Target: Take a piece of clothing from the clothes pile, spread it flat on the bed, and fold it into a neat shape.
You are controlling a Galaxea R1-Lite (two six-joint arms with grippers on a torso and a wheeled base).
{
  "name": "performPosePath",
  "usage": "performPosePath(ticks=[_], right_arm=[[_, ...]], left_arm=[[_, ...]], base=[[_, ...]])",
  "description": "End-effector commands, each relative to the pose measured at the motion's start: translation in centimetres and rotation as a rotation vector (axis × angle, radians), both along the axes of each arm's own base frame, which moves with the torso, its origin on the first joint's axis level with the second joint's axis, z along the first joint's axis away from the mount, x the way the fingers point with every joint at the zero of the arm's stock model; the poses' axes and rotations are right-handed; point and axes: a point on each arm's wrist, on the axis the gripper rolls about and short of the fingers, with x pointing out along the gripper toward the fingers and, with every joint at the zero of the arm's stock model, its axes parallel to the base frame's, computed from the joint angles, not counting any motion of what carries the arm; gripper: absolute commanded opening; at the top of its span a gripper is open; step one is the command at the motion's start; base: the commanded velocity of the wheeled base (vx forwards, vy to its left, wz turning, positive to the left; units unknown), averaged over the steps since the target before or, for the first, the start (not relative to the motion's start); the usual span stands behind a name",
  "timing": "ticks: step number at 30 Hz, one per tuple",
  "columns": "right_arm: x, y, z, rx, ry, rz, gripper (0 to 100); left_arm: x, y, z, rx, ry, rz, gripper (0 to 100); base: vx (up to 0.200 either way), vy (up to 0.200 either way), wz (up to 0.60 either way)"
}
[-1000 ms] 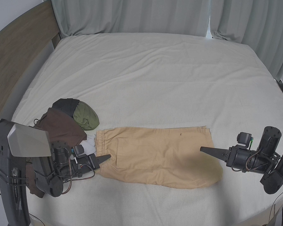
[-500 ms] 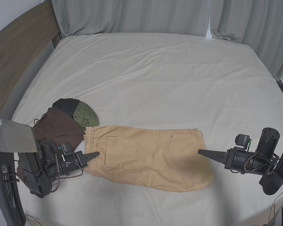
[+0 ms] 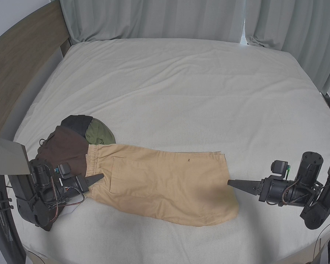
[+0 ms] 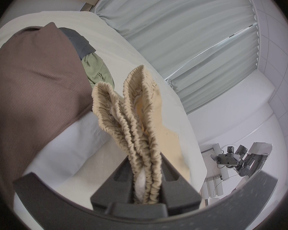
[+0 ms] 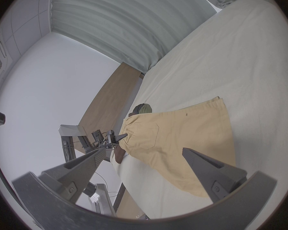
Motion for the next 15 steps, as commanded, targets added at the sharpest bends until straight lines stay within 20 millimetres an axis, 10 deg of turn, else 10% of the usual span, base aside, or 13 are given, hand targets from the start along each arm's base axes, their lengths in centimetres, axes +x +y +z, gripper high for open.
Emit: performPosePath(ticks=[1, 15], right_arm=[[0.0, 0.2, -0.1, -0.001, 0.003, 0.007, 100], [0.0, 0.5, -0.5, -0.022, 0.003, 0.005, 100]], left_arm=[[-0.2, 0.6, 0.7, -0.001, -0.019, 0.015, 0], [-0.8, -0.1, 2.3, -0.015, -0.060, -0.029, 0]], base=[[0.000, 0.000, 0.00], [0.000, 0.000, 0.00]])
